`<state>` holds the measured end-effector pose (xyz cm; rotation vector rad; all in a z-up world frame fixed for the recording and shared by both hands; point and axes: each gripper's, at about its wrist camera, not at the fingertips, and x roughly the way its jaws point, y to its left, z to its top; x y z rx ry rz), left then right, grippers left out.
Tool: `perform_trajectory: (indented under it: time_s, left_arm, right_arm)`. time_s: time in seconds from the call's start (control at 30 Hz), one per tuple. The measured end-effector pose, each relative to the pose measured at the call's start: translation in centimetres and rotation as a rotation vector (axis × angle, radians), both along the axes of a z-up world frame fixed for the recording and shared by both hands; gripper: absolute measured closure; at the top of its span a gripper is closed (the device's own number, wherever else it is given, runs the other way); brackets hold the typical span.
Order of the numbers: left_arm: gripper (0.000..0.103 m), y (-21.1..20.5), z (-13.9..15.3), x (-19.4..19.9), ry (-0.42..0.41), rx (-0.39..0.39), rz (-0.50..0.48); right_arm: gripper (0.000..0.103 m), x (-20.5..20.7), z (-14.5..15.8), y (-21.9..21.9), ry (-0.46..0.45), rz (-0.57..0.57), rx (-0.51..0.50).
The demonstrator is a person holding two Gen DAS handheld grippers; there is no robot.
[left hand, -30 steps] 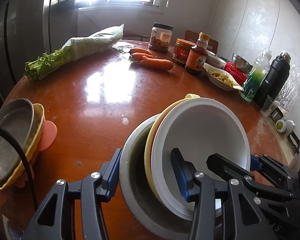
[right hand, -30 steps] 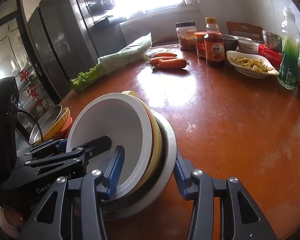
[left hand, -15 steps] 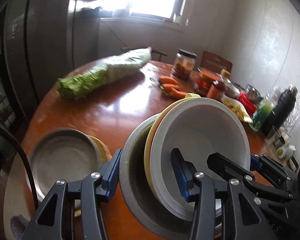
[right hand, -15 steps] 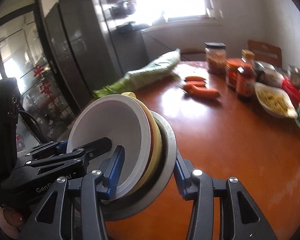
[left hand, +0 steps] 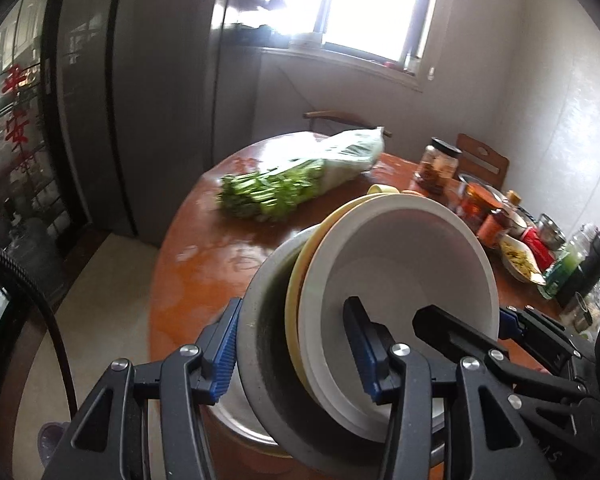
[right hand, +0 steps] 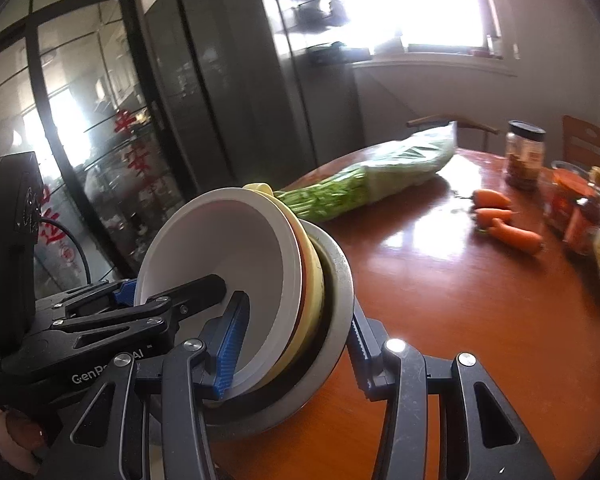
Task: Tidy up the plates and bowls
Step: 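Carry the nested bowl stack with both grippers toward the plate stack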
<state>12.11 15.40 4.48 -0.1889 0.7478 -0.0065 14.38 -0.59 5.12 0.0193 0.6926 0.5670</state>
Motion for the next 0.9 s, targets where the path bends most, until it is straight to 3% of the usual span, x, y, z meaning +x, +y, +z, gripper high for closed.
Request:
perform_trajectory:
  time_s: [0.43, 0.9]
  left_arm:
    - [0.052, 3.0, -4.7, 0.9, 0.092, -0.038, 0.03]
    - [0.052, 3.1, -6.0, 1.2, 0.106, -0.029, 0.027]
  right_arm:
    - [0.054, 1.7, -3.9, 3.8, 0.097, 0.051, -0.042]
    - [0.054, 1.8, -5.6, 4.0, 0.134, 0.057, -0.042]
